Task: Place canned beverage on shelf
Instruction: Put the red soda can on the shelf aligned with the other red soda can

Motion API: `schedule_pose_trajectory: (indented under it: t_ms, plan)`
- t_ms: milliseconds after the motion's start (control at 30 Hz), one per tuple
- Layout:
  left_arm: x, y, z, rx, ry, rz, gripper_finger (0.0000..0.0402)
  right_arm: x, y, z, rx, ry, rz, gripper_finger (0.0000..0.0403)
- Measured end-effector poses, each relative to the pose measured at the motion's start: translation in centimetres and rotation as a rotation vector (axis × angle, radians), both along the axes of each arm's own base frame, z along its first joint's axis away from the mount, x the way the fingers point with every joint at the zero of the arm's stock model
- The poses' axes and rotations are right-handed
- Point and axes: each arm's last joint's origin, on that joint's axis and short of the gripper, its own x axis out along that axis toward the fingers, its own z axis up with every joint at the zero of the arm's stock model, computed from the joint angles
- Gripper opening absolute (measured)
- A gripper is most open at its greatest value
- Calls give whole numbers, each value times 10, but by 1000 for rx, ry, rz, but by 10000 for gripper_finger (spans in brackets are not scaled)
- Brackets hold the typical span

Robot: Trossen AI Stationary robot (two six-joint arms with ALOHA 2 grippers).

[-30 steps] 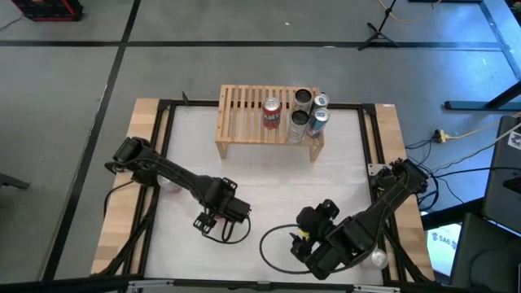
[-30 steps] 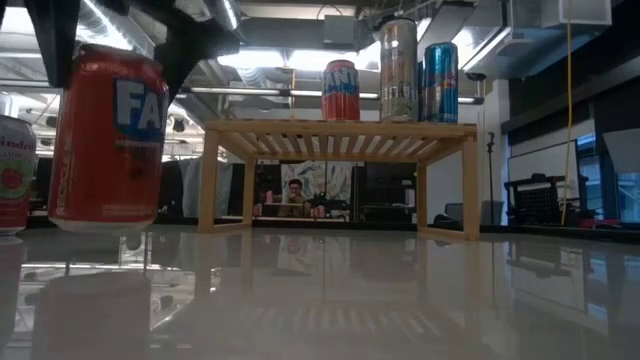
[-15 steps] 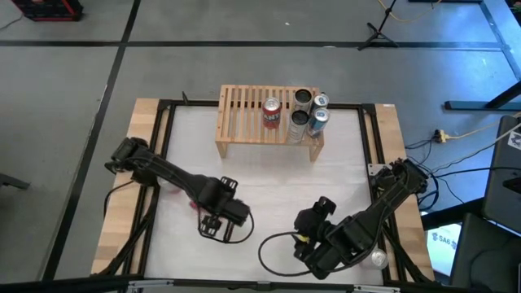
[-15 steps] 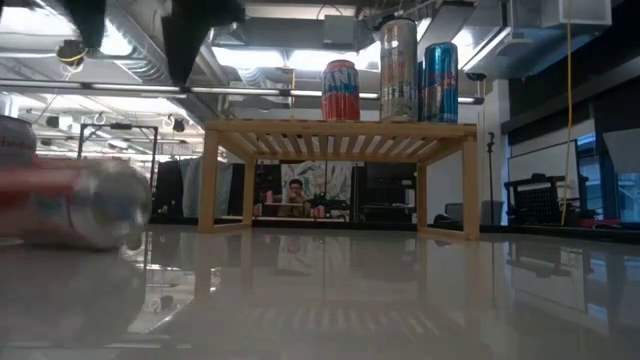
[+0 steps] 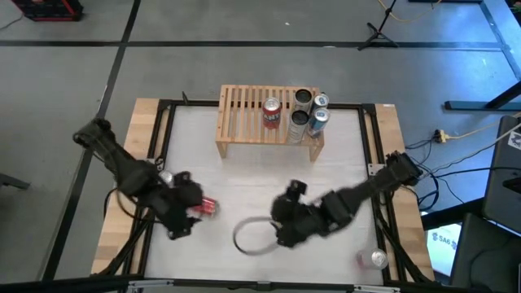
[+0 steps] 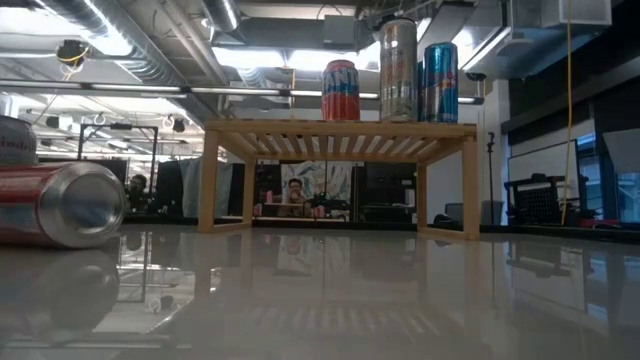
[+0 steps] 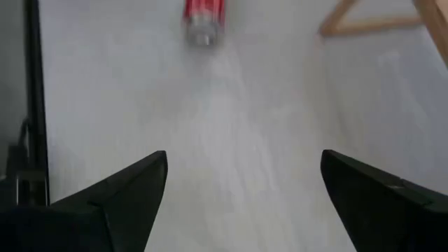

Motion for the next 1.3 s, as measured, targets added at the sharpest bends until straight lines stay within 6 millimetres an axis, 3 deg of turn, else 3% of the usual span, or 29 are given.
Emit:
schedule_pose_trajectory:
  t_ms: [133, 333, 567, 833, 1300]
  plan:
    - [-34, -2, -21, -67, -3, 94, 326, 24, -26, 5, 26, -66, 30, 364]
    - [-60, -18, -71, -93, 23, 133, 326, 52, -49, 10, 100, -191, 56, 364]
    - [-78, -18, -111, -32, 69, 156, 326, 93, -55, -20, 135, -254, 79, 364]
    - [-81, -15, -136, 12, -73, 227, 326, 124, -62, -64, 157, -231, 60, 364]
    - [-80, -15, -158, 38, -159, 131, 326, 157, -56, -111, 155, -312, 114, 364]
